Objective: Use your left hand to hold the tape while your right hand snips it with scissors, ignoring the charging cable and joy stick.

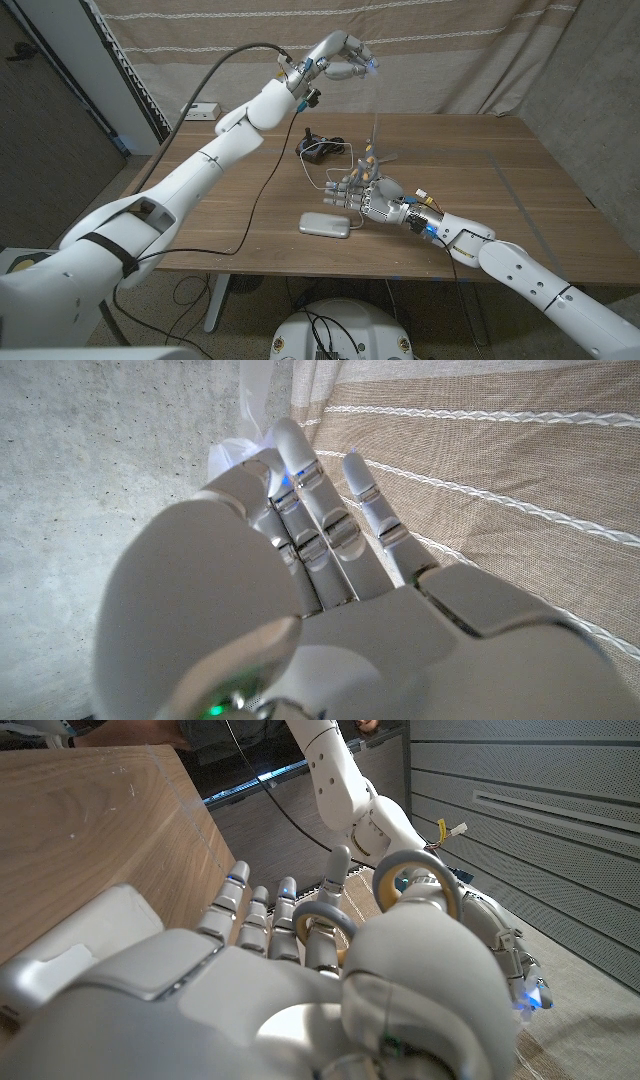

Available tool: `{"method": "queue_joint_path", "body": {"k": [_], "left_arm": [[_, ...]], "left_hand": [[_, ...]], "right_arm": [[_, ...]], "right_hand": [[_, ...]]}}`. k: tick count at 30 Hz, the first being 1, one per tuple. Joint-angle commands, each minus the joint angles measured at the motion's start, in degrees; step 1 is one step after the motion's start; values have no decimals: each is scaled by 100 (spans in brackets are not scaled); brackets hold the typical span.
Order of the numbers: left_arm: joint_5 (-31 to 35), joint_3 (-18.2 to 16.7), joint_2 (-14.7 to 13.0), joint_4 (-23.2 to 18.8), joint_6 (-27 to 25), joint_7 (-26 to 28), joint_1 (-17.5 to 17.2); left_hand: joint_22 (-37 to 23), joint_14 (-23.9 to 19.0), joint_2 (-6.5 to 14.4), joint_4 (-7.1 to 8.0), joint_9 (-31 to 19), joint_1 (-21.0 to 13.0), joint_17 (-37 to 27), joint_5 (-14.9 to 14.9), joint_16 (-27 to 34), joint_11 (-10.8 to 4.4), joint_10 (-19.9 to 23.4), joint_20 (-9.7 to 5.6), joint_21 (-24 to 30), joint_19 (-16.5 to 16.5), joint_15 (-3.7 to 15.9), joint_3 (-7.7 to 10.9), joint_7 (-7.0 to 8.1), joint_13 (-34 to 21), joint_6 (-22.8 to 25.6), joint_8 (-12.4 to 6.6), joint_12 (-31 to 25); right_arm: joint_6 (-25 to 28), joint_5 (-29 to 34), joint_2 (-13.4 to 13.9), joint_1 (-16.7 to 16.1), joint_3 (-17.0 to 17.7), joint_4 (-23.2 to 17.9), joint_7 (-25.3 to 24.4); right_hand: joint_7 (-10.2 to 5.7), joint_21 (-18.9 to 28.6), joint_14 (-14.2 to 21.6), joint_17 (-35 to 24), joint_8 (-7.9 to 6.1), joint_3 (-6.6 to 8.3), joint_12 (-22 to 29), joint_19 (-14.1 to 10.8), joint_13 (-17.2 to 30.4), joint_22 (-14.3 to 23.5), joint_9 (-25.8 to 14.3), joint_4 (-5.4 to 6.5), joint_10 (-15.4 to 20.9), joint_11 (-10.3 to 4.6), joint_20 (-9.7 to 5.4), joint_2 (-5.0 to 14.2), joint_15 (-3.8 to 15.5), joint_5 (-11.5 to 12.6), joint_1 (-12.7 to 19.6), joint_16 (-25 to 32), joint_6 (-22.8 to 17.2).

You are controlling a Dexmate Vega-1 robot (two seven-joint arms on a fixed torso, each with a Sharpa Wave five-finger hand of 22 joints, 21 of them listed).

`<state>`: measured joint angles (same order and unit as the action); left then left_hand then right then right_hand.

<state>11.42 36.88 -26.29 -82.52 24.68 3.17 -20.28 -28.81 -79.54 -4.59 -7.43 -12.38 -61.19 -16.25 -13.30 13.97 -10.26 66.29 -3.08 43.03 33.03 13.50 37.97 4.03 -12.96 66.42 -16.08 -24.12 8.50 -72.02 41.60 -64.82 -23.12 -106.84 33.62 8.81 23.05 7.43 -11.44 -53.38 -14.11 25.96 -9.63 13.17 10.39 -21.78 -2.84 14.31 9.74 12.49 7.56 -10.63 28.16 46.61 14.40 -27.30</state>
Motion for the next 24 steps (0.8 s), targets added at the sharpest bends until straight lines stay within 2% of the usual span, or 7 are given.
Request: {"method": "queue_joint_path", "body": {"k": [1,8,15,24], "left_arm": [[630,81,-36,-81,54,313,44],[833,112,-29,-88,78,460,27],[986,139,-5,-23,146,605,56],[1526,201,-34,-42,197,1006,92]], "left_hand": [[-8,-15,25,-21,-9,28,6,-40,29,-153,182,-721,39,-29,-2,-19,38,-1118,41,2,-38],[-7,-12,24,-18,-6,30,8,-42,28,-153,187,-719,54,-41,-1,-22,48,-1123,45,5,-40],[-5,-12,25,-14,-6,34,10,-45,28,-155,185,-717,71,-54,-1,-25,48,-1128,20,18,-40],[-3,-12,24,-13,-7,33,12,-48,30,-154,180,-716,92,-71,1,-30,51,-1126,33,16,-33]], "right_arm": [[107,-35,-115,137,-93,225,251],[163,-40,-139,247,-89,305,383],[161,-17,-260,330,-132,444,460],[173,23,-434,462,-221,654,576]], "right_hand": [[48,-30,3,-10,14,-14,-12,16,9,10,-8,-38,23,22,2,33,13,-20,36,-6,19],[44,-40,115,-3,31,-9,-9,-43,9,11,-6,-41,35,29,-9,39,-15,-24,40,25,10],[48,-38,206,3,53,-5,-11,-127,10,12,-6,-46,35,14,-14,42,44,-30,46,49,19],[46,-27,309,9,97,1,-7,-255,11,15,9,-54,53,-5,-21,42,108,-37,57,74,44]]}}
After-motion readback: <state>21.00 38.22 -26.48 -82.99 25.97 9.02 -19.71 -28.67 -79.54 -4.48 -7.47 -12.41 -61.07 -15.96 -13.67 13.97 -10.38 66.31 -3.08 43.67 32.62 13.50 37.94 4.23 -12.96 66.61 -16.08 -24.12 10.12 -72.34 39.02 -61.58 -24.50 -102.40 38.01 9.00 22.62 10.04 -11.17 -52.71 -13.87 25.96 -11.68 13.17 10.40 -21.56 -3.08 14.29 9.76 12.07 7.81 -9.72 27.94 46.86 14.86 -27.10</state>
